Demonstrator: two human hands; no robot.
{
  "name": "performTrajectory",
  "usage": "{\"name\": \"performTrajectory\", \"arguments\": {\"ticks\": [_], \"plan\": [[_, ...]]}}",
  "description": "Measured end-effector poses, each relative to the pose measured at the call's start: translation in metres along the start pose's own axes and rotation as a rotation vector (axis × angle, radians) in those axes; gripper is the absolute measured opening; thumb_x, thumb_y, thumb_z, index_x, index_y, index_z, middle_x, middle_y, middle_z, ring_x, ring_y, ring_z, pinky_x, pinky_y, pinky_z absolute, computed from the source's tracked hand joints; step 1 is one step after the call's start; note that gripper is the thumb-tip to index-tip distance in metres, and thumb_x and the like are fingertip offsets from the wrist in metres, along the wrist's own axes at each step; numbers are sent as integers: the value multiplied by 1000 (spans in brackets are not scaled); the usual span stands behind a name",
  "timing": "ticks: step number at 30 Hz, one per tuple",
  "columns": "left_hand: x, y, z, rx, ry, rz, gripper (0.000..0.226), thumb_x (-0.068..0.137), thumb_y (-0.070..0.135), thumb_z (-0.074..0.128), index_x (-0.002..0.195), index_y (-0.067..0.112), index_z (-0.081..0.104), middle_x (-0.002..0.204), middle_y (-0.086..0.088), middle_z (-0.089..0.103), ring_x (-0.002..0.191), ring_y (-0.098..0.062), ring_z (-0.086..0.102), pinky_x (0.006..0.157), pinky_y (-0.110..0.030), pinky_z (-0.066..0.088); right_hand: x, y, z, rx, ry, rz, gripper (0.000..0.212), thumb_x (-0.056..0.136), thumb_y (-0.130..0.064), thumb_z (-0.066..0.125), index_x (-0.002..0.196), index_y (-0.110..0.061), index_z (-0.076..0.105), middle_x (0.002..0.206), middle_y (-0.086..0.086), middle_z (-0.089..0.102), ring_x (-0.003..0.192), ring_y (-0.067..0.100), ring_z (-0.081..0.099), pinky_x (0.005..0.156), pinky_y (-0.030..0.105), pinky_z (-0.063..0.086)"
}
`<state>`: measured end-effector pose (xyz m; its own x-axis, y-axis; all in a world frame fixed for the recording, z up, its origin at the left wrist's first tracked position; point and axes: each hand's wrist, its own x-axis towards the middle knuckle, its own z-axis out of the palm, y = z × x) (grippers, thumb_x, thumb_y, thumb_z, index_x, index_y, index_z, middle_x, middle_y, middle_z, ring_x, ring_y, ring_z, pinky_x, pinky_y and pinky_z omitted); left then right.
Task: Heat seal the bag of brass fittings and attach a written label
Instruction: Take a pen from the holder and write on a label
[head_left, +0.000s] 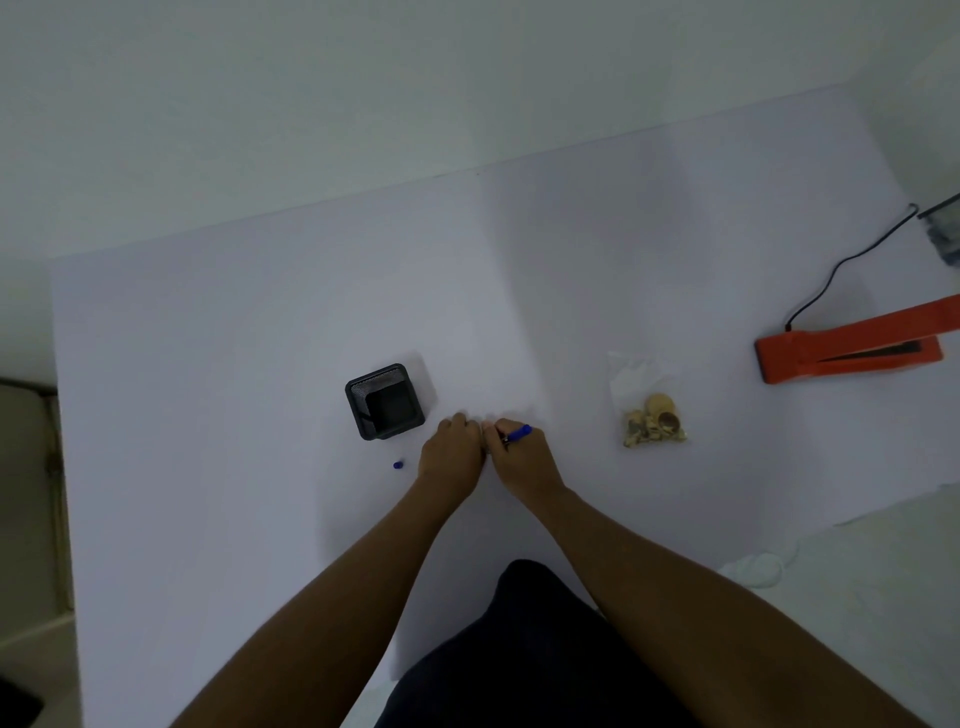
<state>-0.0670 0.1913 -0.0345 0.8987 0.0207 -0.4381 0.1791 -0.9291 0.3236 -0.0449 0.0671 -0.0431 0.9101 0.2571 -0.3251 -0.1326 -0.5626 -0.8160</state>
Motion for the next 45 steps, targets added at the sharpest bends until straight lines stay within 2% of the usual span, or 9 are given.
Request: {"name": "performTrajectory", "arguments": {"ticks": [3,5,11,20,24,29,35,42,45], "plan": [[1,-1,2,-6,4,-4,16,95,14,56,109,8,57,118,-9,53,108,-23,52,85,-32,52,0,0,-1,-21,2,0,39,101,-16,55,62,-12,48,56,-1,47,51,14,44,53,33,40],[1,-1,2,-2,3,-3,18,95,14,56,111,7,57,119,-10,52,109,-23,51,86,-32,51,-1,-1,-1,-11,17,14,40,101,-16,54,62,-12,47,57,0,47,51,14,43,54,35,40],[3,0,1,-6,3,-8,20,95,14,56,113,6,56,120,-11,52,110,-24,52,88,-33,51,-1,2,0,5,26,44,40,102,-18,54,66,-1,50,61,15,53,53,18,46,54,39,40],[4,-2,2,-22,9,-8,23,95,13,57,116,4,55,122,-12,52,110,-24,52,87,-32,50,-1,1,0,-32,51,53,41,103,-22,54,64,-13,44,58,1,44,51,15,41,52,31,35],[4,-2,3,-30,11,-8,26,94,15,59,117,4,55,120,-12,52,108,-23,53,86,-31,50,0,2,0,-8,62,63,41,103,-23,54,64,-13,44,57,2,44,51,15,41,53,34,36],[4,-2,4,-33,8,-5,26,92,15,61,115,5,55,119,-12,53,105,-22,53,85,-31,51,2,0,-1,-3,59,65,43,103,-23,54,62,-15,42,56,-1,42,51,14,39,52,29,34],[4,-2,4,-26,11,-10,28,93,13,60,119,4,54,124,-13,52,110,-24,53,88,-32,50,1,0,-1,7,71,72,45,103,-24,55,61,-21,39,56,0,42,52,14,39,53,32,35],[5,-2,4,-19,4,-8,27,94,12,59,119,4,54,124,-13,51,110,-24,52,87,-32,49,1,1,-3,-10,81,93,45,102,-27,55,62,-13,44,56,6,44,51,15,39,52,34,35],[5,-2,4,-22,6,-7,24,93,11,58,116,4,55,121,-12,52,108,-24,53,86,-32,49,0,2,-3,-13,79,97,45,102,-27,56,62,-11,44,55,6,44,50,14,39,51,30,34]]}}
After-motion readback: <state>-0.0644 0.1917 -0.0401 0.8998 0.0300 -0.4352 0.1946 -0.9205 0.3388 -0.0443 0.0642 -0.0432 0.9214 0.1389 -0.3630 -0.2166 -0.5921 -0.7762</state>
